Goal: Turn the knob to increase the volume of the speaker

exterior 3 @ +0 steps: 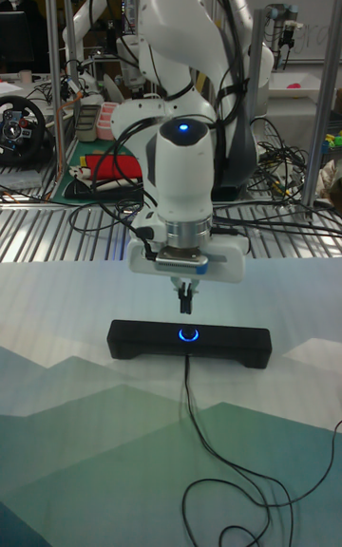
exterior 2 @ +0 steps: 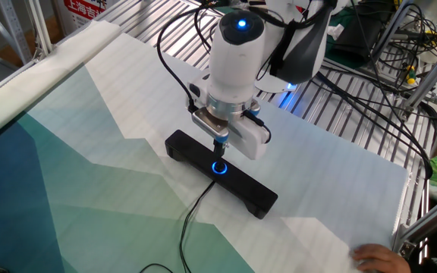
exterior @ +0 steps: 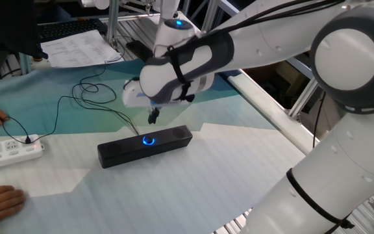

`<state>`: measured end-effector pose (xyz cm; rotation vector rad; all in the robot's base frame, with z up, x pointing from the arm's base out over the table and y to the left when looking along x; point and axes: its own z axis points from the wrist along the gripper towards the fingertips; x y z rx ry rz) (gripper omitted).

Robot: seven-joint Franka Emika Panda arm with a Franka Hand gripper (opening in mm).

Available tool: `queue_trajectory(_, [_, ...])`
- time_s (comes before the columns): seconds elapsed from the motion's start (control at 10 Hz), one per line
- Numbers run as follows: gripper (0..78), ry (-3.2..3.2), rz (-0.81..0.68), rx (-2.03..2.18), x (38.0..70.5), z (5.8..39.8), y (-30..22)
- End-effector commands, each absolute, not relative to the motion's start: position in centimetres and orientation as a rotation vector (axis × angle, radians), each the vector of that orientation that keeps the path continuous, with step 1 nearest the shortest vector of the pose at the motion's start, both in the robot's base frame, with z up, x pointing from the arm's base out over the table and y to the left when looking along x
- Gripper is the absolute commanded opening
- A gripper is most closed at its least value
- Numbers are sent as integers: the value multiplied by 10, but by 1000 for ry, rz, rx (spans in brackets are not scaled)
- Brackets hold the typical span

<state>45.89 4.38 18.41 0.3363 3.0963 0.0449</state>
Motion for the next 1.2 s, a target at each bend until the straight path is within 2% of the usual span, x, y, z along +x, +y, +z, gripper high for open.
queue_trajectory(0.1, [0,3082,50,318,454,176,40])
queue_trajectory(1.2, [0,3068,57,515,454,176,40])
